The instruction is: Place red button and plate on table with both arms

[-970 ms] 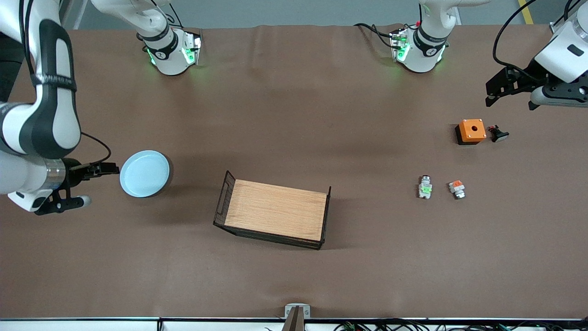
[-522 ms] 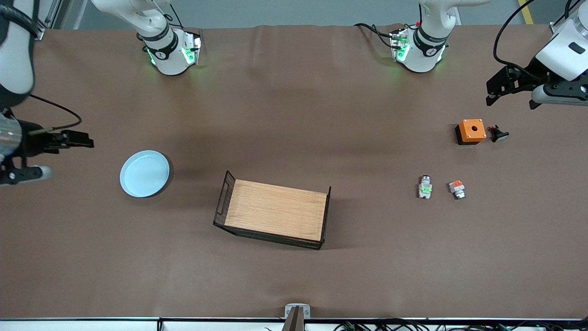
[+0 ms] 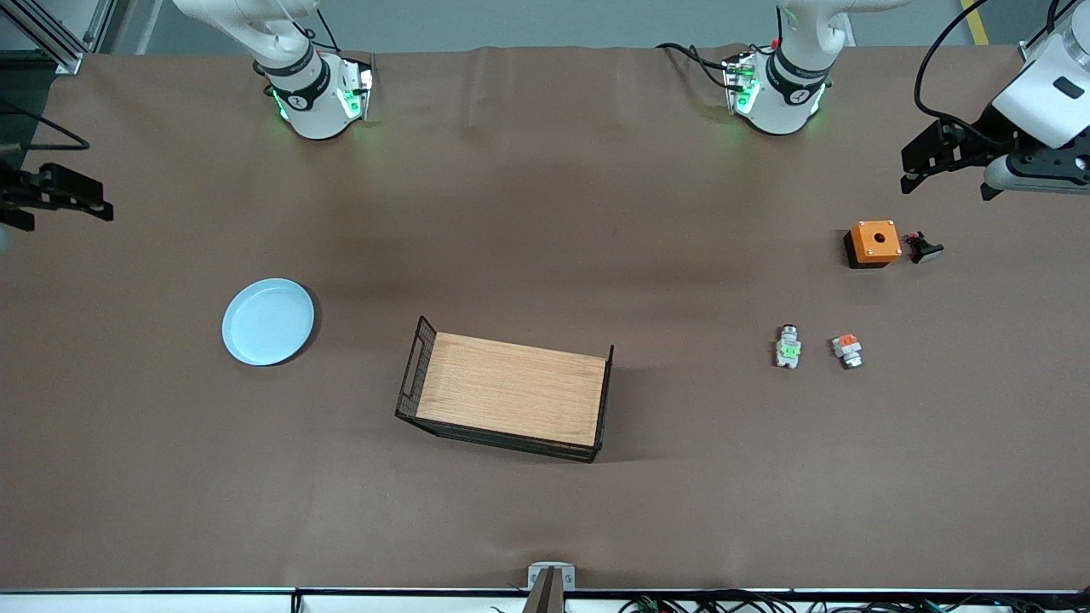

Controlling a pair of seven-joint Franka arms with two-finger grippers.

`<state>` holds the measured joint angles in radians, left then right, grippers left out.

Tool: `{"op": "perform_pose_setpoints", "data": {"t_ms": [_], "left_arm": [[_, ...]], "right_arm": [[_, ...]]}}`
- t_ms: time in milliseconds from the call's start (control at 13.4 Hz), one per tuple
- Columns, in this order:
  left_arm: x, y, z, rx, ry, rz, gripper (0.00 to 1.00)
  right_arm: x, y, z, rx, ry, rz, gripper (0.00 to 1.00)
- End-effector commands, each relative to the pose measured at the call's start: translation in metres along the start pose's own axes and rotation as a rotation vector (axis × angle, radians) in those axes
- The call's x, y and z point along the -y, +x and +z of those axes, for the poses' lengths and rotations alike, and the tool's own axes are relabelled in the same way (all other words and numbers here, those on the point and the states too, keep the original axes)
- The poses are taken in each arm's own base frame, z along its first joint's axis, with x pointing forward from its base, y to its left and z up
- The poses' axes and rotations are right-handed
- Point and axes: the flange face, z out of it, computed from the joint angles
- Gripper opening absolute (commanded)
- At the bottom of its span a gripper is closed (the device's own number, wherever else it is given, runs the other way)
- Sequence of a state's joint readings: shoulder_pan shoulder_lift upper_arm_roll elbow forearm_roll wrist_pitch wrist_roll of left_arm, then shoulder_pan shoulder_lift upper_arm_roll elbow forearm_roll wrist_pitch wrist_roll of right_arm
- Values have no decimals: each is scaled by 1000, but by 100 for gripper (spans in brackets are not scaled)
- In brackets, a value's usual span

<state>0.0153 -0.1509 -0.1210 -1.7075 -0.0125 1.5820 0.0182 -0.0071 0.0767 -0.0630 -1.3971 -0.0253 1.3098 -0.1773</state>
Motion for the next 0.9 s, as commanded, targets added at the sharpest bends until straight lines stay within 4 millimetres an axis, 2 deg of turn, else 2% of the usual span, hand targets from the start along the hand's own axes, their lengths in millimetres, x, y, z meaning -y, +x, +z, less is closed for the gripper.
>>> {"op": "perform_pose_setpoints", "data": {"t_ms": [0,224,820], "left_arm": [[-1,-6,-6,0,2,-7,100],[0,-6,-7,-5,2,-9,100],[3,-5,-6,-8,-1,-14,100]], "right_arm": [[5,-17,-7,23,-19,50,100],[15,-24,-16,6,-27,35,100],[13,-30,-17,29,-22,39,100]]}}
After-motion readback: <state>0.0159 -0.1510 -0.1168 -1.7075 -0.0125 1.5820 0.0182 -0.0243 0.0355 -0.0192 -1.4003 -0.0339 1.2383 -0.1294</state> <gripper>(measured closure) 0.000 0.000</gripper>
